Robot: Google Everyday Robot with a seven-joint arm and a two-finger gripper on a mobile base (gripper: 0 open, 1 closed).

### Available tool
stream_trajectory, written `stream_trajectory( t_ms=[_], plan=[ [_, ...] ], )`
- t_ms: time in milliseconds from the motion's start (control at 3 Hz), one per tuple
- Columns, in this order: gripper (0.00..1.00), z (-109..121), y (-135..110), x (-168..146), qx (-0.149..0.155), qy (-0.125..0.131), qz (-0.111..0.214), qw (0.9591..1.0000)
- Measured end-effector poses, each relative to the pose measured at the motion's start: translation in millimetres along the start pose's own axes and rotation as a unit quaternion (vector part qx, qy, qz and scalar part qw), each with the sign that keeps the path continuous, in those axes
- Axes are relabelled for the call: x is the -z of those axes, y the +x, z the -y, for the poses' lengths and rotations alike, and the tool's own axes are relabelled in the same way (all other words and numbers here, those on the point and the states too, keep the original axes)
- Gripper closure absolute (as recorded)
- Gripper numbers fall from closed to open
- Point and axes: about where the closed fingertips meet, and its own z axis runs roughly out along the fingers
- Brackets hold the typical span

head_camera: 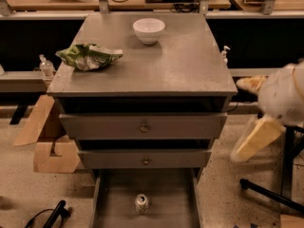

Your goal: Pick 7up can from bottom drawer and place on counter

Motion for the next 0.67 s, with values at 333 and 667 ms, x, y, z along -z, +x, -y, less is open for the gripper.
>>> stream_trajectory(
  t_ms=[333, 667],
  plan=[
    [0.0, -24.3, 20.7, -54.3, -0.009, -0.001, 0.076, 0.997],
    [0.0, -34.0, 38.0, -104.9, -0.005, 0.018, 0.131, 0.9912]
  ],
)
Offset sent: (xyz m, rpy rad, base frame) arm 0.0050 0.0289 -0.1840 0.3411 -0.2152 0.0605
